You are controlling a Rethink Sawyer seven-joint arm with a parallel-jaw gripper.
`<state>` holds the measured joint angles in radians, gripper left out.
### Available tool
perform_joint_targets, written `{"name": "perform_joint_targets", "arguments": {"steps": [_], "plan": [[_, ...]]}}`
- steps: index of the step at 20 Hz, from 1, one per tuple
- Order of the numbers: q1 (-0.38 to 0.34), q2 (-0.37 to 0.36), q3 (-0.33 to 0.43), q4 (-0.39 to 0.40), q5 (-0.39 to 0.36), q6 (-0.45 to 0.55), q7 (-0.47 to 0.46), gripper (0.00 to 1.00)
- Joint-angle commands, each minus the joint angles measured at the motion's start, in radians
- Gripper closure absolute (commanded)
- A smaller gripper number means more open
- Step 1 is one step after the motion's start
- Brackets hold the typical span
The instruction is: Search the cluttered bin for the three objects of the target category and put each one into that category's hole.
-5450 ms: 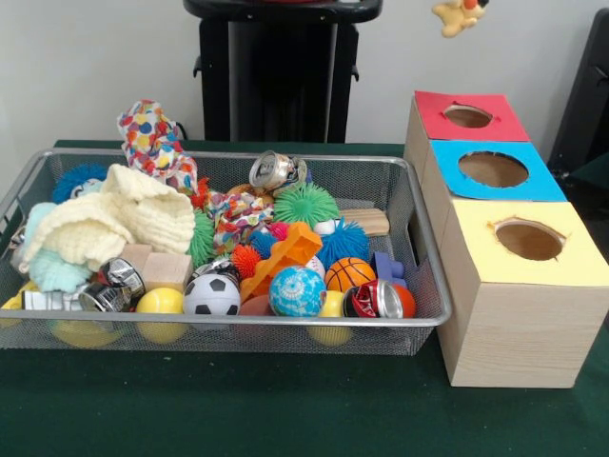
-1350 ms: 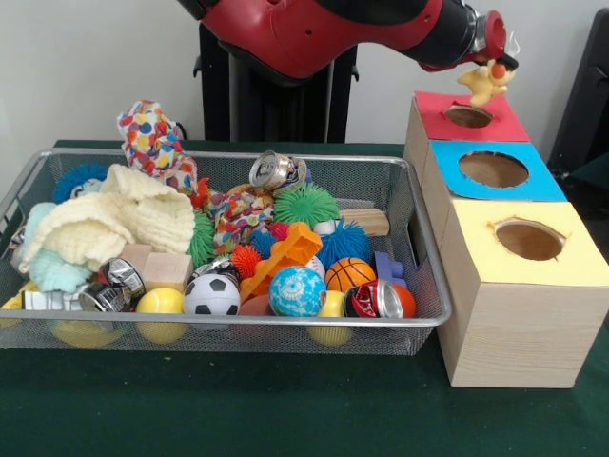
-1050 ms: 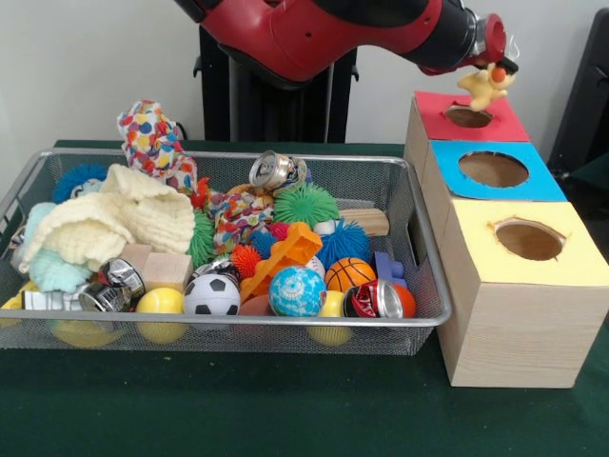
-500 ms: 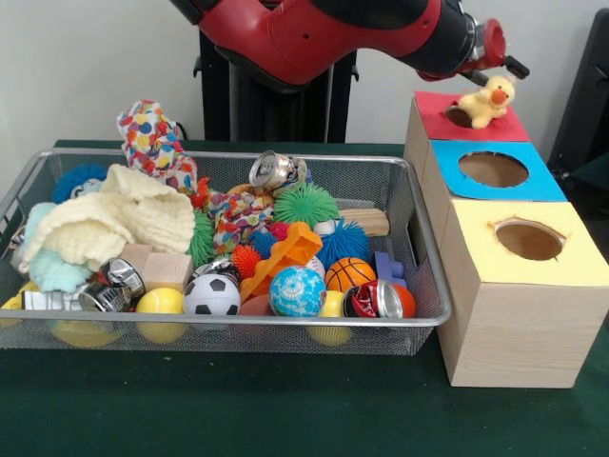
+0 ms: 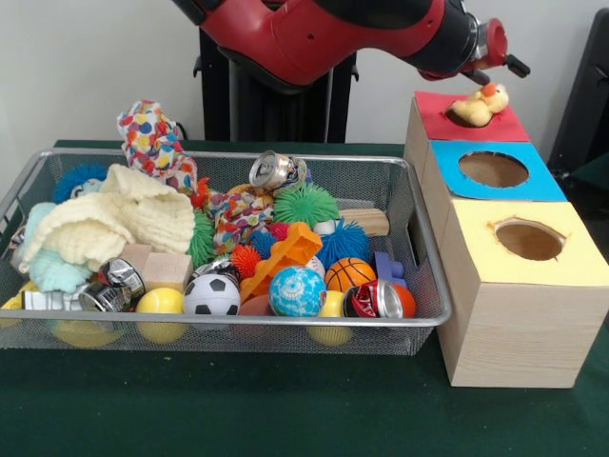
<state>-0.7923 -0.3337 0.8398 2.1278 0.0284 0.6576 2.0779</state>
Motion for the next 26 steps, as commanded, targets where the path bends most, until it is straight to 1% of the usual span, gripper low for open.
{"name": "perform_joint_targets", "arguments": {"steps": [1,6,11,19,24,25,26], "plan": [[0.023,-0.006,-0.076,-0.167,-0.019,0.126,-0.034,0.0],[0.023,-0.005,-0.077,-0.16,-0.018,0.105,-0.023,0.0],[0.026,-0.09,-0.082,-0.123,-0.009,0.139,0.023,0.0],[0.027,-0.111,-0.084,-0.117,0.0,0.15,0.029,0.0],[0.038,-0.151,-0.106,-0.112,-0.035,0.109,0.028,0.0],[0.037,-0.151,-0.106,-0.108,-0.038,0.091,0.018,1.0],[0.037,-0.151,-0.106,-0.108,-0.041,0.085,0.015,1.0]]}}
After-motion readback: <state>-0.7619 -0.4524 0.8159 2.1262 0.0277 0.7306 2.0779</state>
